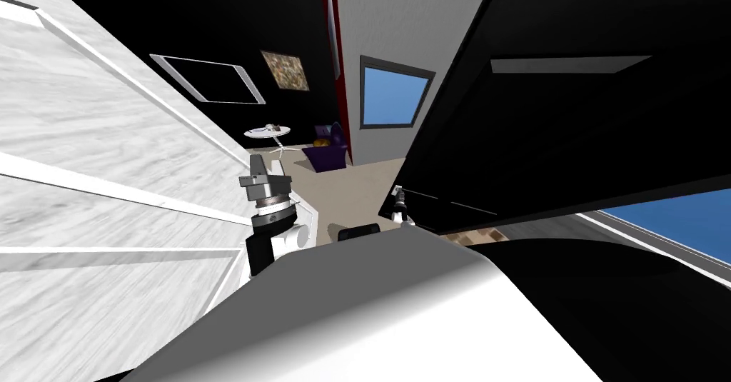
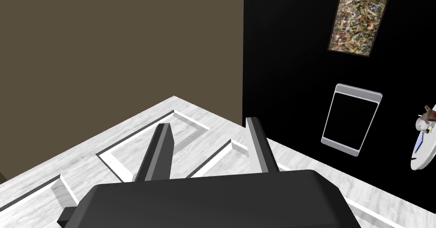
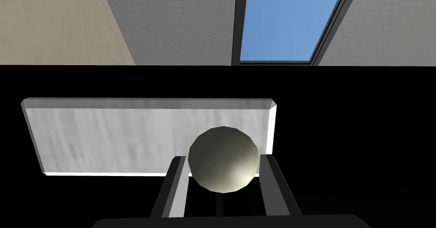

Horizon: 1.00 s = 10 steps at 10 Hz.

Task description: Push the door open

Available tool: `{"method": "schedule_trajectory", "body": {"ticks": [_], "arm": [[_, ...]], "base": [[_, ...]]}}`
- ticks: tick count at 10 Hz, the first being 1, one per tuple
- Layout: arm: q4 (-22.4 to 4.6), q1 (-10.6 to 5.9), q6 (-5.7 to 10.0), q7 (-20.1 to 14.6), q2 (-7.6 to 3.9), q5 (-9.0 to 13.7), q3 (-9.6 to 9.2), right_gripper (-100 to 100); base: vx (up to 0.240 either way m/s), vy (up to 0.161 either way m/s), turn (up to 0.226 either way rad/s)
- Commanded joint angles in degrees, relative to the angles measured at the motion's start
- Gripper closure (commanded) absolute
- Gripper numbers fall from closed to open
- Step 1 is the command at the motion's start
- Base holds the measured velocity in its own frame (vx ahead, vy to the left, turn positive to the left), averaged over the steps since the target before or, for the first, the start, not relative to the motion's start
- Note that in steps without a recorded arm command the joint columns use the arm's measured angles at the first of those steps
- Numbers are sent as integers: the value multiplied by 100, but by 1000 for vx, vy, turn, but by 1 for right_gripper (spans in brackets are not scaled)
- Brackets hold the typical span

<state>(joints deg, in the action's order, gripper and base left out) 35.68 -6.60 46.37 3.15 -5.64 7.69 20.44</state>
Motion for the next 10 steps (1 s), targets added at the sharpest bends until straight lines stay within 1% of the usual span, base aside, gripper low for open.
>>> {"method": "schedule_trajectory", "body": {"ticks": [1,2,3,8,9,10], "arm": [[240,99,-120,16,-49,43,89,100],[231,101,-124,48,-54,112,205,100],[229,101,-125,57,-55,129,234,100],[208,104,-134,133,-54,290,506,100],[208,104,-134,133,-54,290,506,100],[203,104,-136,154,-50,332,578,100]], "base": [[143,4,-1],[157,39,-56],[190,42,-86],[200,19,-60],[132,31,-48],[152,13,-52]]}}
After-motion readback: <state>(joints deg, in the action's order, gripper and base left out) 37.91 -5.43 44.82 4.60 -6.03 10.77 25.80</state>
